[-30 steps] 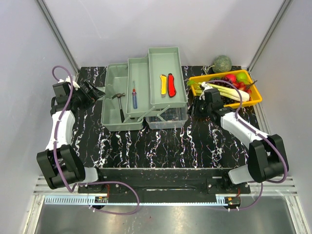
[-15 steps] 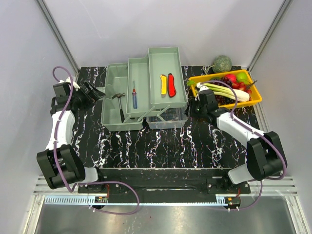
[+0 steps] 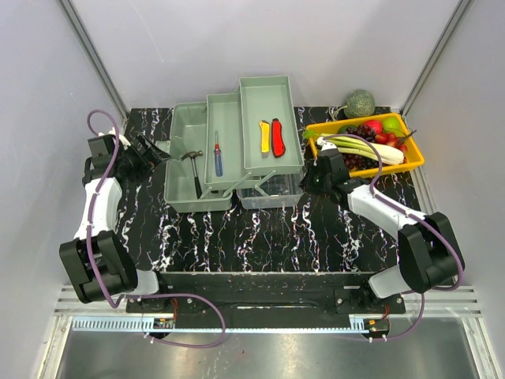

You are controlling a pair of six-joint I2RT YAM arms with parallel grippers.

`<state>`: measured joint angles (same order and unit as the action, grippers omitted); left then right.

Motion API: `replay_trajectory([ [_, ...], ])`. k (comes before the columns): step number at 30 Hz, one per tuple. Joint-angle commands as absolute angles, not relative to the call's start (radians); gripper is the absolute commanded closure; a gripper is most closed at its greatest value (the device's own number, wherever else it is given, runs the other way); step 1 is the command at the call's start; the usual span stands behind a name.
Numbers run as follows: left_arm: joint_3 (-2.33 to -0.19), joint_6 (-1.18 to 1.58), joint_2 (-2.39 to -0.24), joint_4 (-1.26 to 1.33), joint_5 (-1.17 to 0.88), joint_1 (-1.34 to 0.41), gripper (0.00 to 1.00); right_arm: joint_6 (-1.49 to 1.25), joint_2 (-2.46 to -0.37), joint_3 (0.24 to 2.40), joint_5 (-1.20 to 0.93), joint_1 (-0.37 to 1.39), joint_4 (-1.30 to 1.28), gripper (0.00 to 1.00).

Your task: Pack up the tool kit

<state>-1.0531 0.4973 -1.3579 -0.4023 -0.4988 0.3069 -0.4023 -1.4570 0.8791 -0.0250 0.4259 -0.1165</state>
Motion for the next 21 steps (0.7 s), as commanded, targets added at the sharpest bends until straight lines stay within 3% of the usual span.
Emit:
replay_trajectory([
  [1, -1.077, 0.474, -1.367, -0.405, -0.482, 0.311, 0.01, -0.379, -1.456, 0.9, 0.087, 0.44, -0.106, 1.0],
  [9, -1.086, 0.485, -1.413, -0.416, -0.497, 0.31, 0.01, -0.301, -1.381, 1.061, 0.311, 0.449, -0.294, 1.0],
  [21, -0.937, 0.621, -1.326, -0.289, -0.485, 0.198, 0.01, -0.167, -1.359, 1.238, 0.354, 0.449, -0.406, 1.0],
])
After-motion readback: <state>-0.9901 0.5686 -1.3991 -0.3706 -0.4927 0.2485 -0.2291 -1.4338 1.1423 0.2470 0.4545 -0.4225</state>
